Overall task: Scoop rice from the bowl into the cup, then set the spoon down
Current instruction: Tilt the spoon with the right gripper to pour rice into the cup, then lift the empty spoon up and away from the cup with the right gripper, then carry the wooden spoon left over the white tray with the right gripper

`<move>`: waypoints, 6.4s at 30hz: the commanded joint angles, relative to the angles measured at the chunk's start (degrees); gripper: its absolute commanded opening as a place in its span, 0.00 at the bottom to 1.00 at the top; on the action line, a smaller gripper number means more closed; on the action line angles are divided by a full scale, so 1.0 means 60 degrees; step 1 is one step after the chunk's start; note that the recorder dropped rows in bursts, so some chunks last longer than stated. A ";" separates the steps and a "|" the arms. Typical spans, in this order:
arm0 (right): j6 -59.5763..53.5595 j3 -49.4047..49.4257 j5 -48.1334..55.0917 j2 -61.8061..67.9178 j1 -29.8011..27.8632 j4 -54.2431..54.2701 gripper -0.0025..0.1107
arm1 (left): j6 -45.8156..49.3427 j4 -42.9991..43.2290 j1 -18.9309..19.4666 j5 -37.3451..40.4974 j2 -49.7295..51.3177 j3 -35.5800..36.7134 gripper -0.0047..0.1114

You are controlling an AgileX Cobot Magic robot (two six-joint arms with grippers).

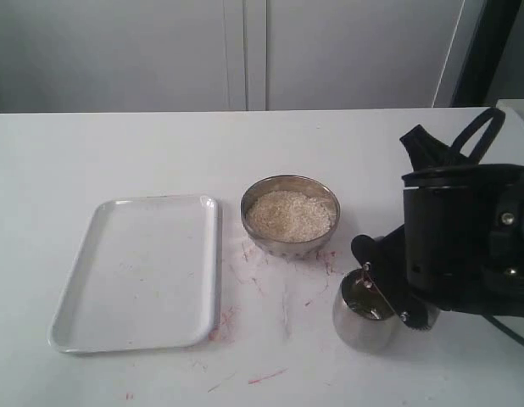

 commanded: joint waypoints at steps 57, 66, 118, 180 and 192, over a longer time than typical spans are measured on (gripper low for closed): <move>0.0232 0.0006 0.0066 -0.0116 0.0051 0.0573 0.02 | -0.0013 -0.0065 -0.0026 -0.0016 -0.0009 -0.0030 0.16; 0.0990 0.0006 0.0066 -0.0379 0.0051 0.0035 0.02 | -0.0013 -0.0065 -0.0026 -0.0016 -0.0009 -0.0030 0.16; 1.4296 -0.0015 -1.0990 -0.5195 0.0051 1.0040 0.02 | -0.0013 -0.0065 -0.0026 -0.0016 -0.0009 -0.0030 0.16; 1.0757 -0.7236 -0.4273 0.3800 0.1084 1.0187 0.02 | -0.0013 -0.0065 -0.0026 -0.0016 -0.0009 -0.0030 0.16; 1.1974 -0.7236 -0.5224 0.4878 0.1084 1.0612 0.02 | -0.0013 -0.0065 -0.0026 -0.0016 -0.0009 -0.0030 0.16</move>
